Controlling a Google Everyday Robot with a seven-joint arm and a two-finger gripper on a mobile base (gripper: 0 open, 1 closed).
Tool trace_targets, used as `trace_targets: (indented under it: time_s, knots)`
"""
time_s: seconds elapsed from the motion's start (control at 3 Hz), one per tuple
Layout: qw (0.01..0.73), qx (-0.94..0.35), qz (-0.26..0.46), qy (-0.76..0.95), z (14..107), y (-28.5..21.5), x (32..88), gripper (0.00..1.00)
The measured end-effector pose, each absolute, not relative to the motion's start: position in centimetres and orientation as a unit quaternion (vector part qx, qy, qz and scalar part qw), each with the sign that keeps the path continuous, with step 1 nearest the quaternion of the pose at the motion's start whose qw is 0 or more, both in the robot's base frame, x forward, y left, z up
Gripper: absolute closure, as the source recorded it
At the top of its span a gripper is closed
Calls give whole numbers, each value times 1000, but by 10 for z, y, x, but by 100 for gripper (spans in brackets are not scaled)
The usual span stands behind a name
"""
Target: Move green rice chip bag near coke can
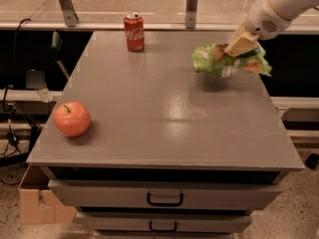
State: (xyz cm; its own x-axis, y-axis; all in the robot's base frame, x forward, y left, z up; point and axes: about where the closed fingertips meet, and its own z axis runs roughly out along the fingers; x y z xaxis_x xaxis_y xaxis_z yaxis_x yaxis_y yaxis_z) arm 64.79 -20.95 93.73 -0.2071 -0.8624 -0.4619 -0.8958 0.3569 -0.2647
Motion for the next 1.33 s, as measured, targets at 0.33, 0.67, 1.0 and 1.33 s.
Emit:
trace_targets:
  time_s: [0.33, 0.67, 1.0, 1.33]
  knots:
    - [307, -565, 36, 765, 932, -175, 698, 100]
    - [328, -560, 54, 759, 918, -142, 742, 100]
    - [344, -560, 77, 750, 901, -97, 783, 100]
    - [353, -557, 91, 746, 893, -71, 805, 100]
